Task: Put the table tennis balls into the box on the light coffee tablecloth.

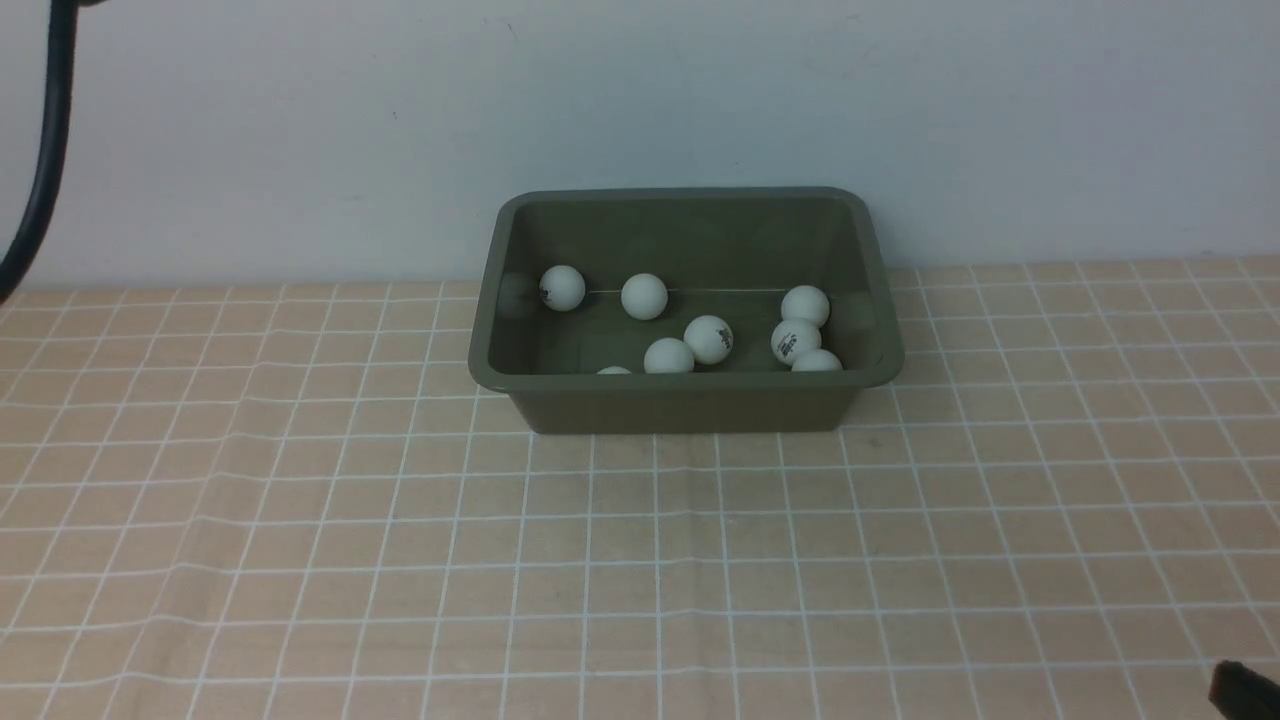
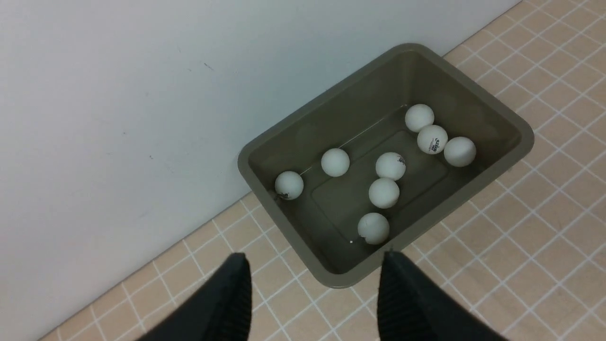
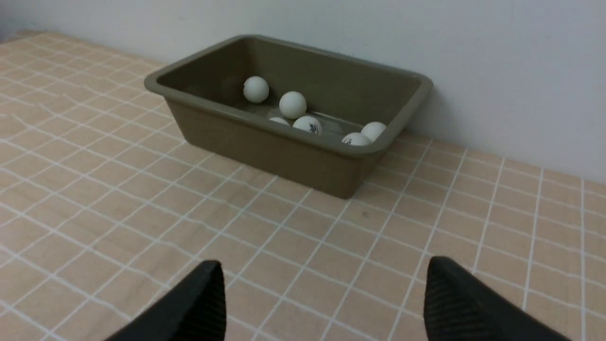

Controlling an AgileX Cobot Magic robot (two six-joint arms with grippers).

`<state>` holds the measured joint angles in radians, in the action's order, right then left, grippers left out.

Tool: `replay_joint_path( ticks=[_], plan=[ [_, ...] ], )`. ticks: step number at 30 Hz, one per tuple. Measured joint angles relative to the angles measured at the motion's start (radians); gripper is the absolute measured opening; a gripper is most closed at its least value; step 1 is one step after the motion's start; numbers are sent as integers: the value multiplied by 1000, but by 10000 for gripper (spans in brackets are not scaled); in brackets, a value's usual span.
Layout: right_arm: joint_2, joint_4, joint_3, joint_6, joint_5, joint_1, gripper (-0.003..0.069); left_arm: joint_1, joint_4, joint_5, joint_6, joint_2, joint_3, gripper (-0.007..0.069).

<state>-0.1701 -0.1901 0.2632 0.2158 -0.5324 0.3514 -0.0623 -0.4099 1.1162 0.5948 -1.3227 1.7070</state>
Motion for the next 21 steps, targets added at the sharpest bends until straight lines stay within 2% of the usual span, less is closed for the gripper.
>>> replay_joint_path(
  ticks=[13,21],
  plan=[
    [62,49,-3,-6,-37,-33,512,0,-56,7,1,0,0,298],
    [103,34,-123,-6,64,-38,512,0,-57,7,2,0,0,298]
  ],
)
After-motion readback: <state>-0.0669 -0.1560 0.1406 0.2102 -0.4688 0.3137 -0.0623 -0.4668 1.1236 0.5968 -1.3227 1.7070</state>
